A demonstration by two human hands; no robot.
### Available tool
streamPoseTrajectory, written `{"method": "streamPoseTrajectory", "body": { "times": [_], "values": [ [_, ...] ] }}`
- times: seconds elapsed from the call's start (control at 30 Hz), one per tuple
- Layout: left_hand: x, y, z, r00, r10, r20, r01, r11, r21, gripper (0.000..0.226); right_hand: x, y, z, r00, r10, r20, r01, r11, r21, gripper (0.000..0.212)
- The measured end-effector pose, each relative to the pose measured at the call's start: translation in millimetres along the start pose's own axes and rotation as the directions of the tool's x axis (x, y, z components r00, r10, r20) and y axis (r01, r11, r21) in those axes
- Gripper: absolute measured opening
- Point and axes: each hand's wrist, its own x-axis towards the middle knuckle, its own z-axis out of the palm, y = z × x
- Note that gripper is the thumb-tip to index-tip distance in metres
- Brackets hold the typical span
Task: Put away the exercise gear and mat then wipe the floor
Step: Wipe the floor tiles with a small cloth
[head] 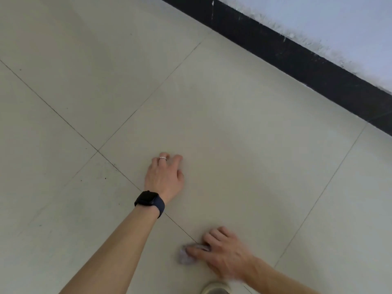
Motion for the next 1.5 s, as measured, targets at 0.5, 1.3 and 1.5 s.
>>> {"method": "streamPoseTrajectory", "body": {
  "times": [0.5,1.3,1.5],
  "values": [
    [124,115,34,0.955,0.276,-0.108,-0.276,0.961,0.019,0.063,-45,75,-26,0.818,0.562,-0.122,-0.56,0.827,0.048,0.059],
    [131,122,32,0.97,0.231,-0.073,-0.228,0.973,0.039,0.067,-92,302,-142,0.061,0.984,-0.165,-0.995,0.073,0.071,0.046],
    [134,119,41,0.963,0.248,-0.106,-0.244,0.968,0.052,0.066,-29,361,-140,-0.292,0.939,-0.184,-0.94,-0.247,0.234,0.053]
  ]
}}
